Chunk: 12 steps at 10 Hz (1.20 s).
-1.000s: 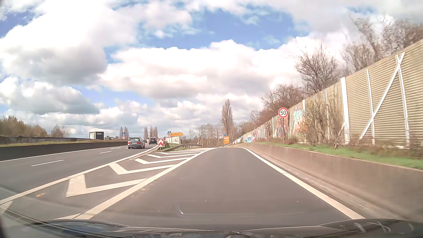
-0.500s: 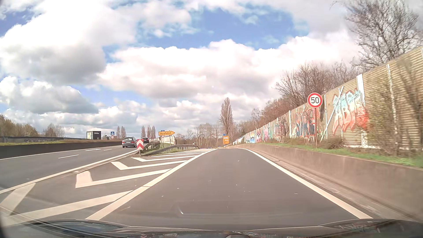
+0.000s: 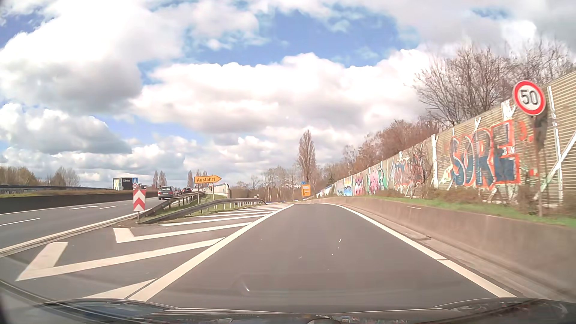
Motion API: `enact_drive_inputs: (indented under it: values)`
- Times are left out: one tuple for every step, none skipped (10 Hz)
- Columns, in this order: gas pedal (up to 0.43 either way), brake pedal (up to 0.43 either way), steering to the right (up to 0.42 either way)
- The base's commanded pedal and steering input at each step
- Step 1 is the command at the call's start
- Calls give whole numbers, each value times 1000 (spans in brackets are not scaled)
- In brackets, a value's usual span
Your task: Follow the waypoints while adhering to traffic rules and regulations
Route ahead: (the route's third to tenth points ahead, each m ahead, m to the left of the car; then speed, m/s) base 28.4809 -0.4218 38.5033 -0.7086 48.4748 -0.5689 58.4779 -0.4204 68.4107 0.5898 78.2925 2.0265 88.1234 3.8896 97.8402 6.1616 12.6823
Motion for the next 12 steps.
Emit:
enact_drive_inputs:
  values:
    - [0, 0, 8]
    - [47, 0, 4]
    - [87, 0, 6]
    - [118, 0, 7]
    - [118, 0, 7]
    - [118, 0, 8]
    - [118, 0, 9]
    - [118, 0, 9]
    - [118, 0, 9]
    - [118, 0, 9]
    - [138, 0, 9]
    - [197, 0, 9]
